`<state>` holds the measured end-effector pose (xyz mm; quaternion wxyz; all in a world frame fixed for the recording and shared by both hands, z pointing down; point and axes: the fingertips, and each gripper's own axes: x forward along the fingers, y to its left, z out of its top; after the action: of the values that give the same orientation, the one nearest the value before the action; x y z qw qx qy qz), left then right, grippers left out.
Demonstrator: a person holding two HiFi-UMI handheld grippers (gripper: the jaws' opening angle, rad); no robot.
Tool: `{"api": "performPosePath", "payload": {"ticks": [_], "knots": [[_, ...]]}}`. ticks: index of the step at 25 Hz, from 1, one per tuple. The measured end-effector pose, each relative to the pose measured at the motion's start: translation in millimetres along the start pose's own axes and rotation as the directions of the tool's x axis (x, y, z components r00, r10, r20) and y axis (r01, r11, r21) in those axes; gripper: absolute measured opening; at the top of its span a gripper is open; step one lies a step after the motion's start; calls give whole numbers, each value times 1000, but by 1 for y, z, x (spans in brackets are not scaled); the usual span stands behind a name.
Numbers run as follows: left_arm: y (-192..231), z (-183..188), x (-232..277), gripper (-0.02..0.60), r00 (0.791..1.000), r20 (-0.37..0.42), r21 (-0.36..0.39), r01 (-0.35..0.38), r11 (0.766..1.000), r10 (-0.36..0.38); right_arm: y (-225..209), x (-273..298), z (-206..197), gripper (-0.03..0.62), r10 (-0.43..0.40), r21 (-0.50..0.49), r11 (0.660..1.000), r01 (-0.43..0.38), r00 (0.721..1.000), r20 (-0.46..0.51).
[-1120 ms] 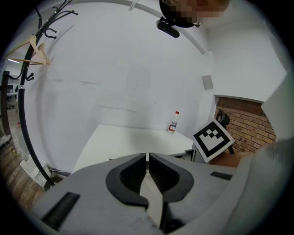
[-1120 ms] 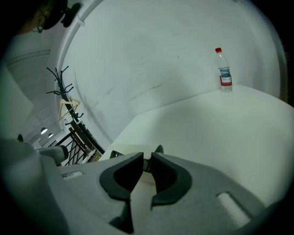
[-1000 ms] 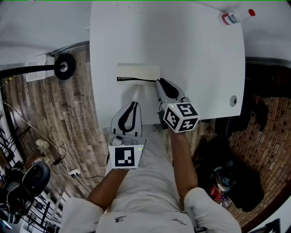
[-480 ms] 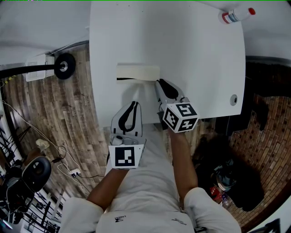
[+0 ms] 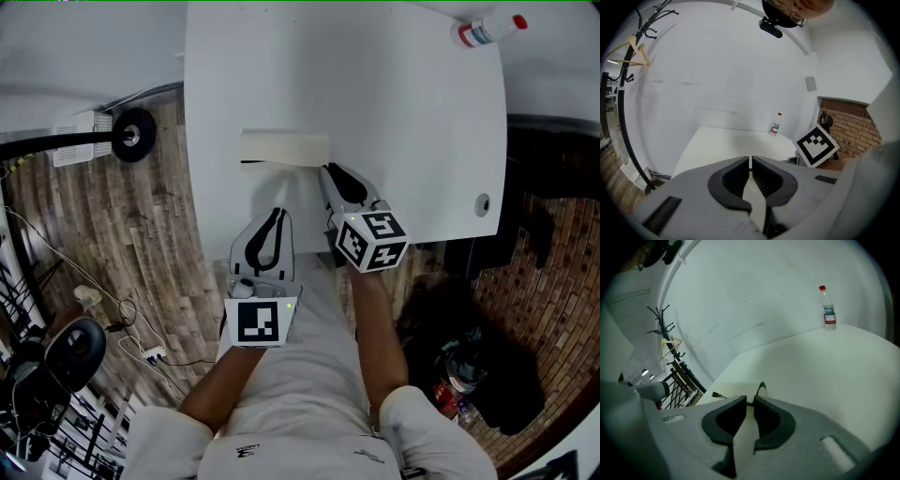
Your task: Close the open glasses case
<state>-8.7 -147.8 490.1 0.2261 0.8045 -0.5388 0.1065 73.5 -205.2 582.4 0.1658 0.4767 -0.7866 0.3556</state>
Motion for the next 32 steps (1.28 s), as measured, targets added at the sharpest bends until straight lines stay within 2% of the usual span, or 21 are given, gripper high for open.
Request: {"api": "performPosePath", "payload": {"ticks": [32], "knots": [[1,-3,0,17,1000,-13,-6,2,1000,-2,-8,7,-13,34,-34,-2,999,34,999,-26]]}}
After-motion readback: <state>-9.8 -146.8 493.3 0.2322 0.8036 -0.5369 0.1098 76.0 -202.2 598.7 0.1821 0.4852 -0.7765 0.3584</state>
